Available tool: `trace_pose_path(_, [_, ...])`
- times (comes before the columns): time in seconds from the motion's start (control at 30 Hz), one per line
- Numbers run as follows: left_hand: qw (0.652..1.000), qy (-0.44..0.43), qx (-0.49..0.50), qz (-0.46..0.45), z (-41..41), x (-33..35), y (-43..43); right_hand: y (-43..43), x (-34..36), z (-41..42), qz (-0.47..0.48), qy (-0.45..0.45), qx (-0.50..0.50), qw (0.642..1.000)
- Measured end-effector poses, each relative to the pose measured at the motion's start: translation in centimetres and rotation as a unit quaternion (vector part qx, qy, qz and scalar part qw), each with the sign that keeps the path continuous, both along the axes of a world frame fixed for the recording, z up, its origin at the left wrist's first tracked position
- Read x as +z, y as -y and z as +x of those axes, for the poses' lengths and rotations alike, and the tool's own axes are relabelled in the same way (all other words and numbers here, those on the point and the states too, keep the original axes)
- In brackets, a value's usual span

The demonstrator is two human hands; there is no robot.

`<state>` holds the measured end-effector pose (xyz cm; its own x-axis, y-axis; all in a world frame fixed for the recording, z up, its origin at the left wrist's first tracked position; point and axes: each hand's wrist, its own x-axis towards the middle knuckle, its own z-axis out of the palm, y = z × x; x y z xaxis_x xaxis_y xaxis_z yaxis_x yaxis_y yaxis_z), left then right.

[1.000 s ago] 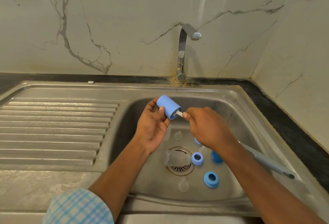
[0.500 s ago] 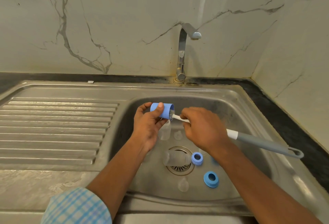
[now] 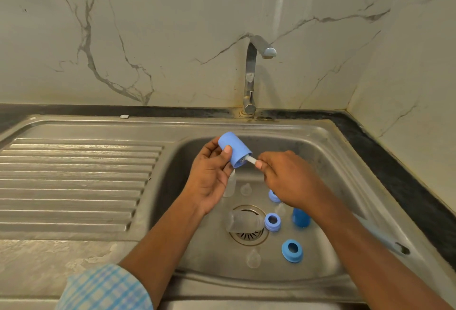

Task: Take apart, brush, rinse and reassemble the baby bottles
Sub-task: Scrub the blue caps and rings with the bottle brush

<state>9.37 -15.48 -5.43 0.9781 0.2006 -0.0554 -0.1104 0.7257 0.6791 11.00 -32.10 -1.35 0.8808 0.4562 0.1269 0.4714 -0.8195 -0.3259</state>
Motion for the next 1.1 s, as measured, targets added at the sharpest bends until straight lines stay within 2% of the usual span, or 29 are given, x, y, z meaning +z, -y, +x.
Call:
trace_pose_path(0.07, [0.999,-0.005,0.007,0.036,0.0,-0.2,0.1,0.1,-0.4,0.3,-0.003,0.028,-0.014,1.000])
trace_pose_path(0.17, [0.989,-0.038,0.024,0.138,0.0,-0.4,0.0,0.2,-0.8,0.8,0.016,0.063,-0.034,0.997])
trace_pose_path(0.23, [0.984,-0.053,0.020,0.167,-0.3,-0.2,0.3,0.0,-0.7,0.7,0.012,0.076,-0.041,0.996])
trace_pose_path(0.43, [0.978,-0.090,0.071,0.177,-0.2,-0.4,0.3,-1.2,-0.9,-0.3,0.001,0.077,-0.004,0.997])
trace_pose_path(0.57, [0.987,-0.096,0.075,0.105,-0.1,-0.1,-1.1,-1.2,-0.5,-0.7,-0.005,0.050,0.010,0.999])
trace_pose_path(0.73, [0.993,-0.067,0.080,0.049,0.5,0.2,-2.1,-0.3,-0.1,-0.5,0.032,0.013,-0.004,0.999])
trace_pose_path(0.83, [0.998,-0.038,0.051,0.028,0.6,0.3,-2.0,-0.1,0.0,-0.4,0.033,-0.009,-0.006,0.999])
trace_pose_path(0.93, [0.999,-0.032,-0.010,0.009,-0.1,0.3,-0.7,-0.2,-0.3,-0.3,-0.008,0.027,-0.018,0.999])
trace_pose_path(1.0, [0.999,-0.026,-0.021,0.027,-0.5,0.4,0.2,-0.3,-0.6,0.0,-0.023,0.045,-0.037,0.998])
trace_pose_path(1.1, [0.989,-0.044,0.029,0.139,-0.3,0.0,0.6,-0.3,-0.5,0.3,-0.012,0.074,-0.069,0.995])
